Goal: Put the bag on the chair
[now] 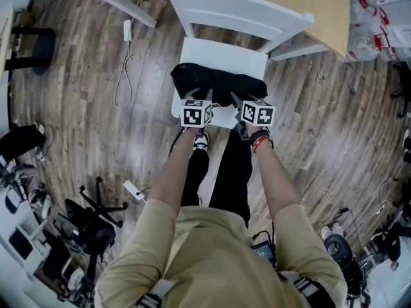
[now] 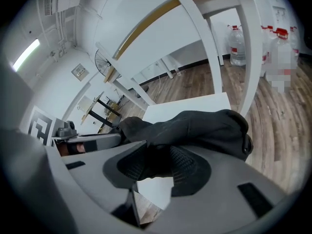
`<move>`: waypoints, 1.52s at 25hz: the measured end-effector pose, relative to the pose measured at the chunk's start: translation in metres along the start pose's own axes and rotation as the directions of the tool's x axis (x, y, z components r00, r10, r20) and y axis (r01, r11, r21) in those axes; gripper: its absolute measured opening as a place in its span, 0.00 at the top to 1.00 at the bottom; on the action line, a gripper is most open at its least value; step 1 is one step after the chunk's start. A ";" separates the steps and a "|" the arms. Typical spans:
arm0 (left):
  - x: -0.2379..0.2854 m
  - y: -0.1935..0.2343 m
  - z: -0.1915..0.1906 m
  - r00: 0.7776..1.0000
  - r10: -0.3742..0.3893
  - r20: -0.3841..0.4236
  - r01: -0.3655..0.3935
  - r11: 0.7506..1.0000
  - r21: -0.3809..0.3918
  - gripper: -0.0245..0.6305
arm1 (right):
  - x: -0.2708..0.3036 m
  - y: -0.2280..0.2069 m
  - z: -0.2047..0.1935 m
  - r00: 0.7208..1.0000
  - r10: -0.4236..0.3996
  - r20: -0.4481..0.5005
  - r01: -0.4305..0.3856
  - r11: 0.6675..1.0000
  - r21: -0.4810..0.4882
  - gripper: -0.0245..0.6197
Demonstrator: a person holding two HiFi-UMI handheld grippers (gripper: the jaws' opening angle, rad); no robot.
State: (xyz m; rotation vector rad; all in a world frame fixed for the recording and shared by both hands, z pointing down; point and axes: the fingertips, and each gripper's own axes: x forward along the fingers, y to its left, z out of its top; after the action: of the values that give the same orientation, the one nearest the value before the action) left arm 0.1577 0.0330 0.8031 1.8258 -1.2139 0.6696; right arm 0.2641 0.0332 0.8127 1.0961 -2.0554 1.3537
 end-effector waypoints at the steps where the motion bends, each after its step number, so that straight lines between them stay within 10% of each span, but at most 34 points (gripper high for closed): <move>1: -0.002 -0.001 -0.002 1.000 0.001 -0.008 -0.001 1.000 -0.009 0.84 | -0.002 0.000 -0.002 1.000 -0.005 -0.011 0.005 1.000 0.022 0.73; 7: -0.017 -0.009 -0.028 0.997 -0.024 -0.072 0.017 0.995 -0.097 0.50 | -0.018 0.004 -0.028 0.997 -0.004 -0.081 0.014 0.992 0.126 0.51; 17: -0.076 -0.023 -0.025 0.999 -0.025 -0.022 0.023 0.993 -0.119 0.48 | -0.079 0.035 -0.032 0.998 -0.051 -0.025 0.053 0.994 0.099 0.50; 38: -0.237 -0.069 0.068 0.966 -0.064 0.251 0.042 0.995 0.092 0.56 | -0.212 0.141 0.037 0.962 -0.102 0.254 0.133 0.985 -0.108 0.51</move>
State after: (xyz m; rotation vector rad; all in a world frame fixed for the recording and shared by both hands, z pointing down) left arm 0.1272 0.1026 0.5588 2.0567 -1.3119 0.4737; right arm 0.2769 0.1077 0.5663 1.3671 -2.1753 1.0606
